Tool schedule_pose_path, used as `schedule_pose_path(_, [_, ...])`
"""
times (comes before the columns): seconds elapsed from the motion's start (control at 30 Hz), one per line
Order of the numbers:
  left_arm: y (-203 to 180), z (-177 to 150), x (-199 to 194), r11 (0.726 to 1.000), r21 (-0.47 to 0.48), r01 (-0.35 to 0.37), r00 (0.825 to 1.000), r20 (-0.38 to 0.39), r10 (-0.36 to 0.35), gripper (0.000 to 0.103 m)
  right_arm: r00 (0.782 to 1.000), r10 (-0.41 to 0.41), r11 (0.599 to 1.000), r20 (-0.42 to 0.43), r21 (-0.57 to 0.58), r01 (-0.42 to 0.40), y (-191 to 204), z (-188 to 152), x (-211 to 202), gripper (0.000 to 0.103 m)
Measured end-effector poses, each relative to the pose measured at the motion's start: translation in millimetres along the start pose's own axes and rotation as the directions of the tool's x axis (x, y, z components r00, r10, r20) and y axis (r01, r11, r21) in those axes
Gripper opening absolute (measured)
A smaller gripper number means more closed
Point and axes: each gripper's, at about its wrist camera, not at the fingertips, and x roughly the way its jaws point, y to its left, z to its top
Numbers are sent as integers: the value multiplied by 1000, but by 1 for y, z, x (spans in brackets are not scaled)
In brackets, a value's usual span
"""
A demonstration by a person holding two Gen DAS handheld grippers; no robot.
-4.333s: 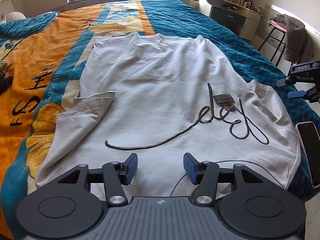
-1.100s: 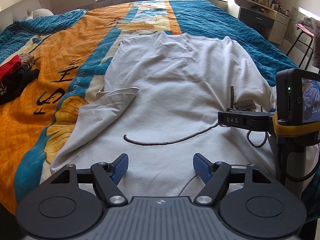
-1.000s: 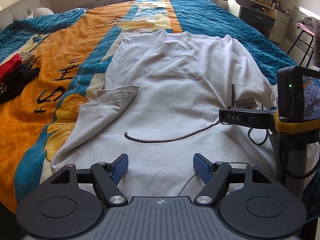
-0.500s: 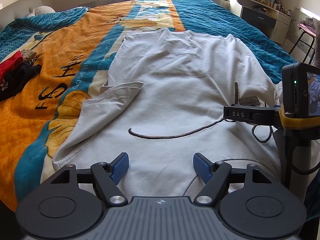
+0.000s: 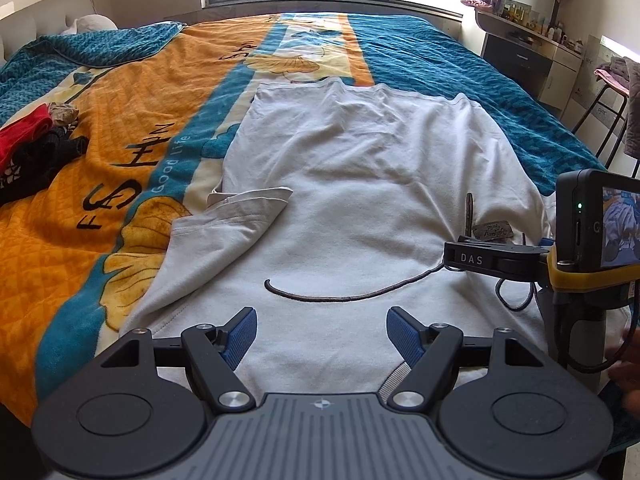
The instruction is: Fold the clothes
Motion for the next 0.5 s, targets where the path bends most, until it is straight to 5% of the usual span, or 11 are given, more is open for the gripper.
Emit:
schedule_pose_path(0.37, [18,-6,1,1000,-28,14,1000,-5,-14,73,1000,24,999,-8,26,-24,-6,1,0,103])
schedule_pose_path(0.5, [27,-4,-1,999,-32,7,1000,11,-7,73,998,-9,999,65,53,6,-14,0,-37,103])
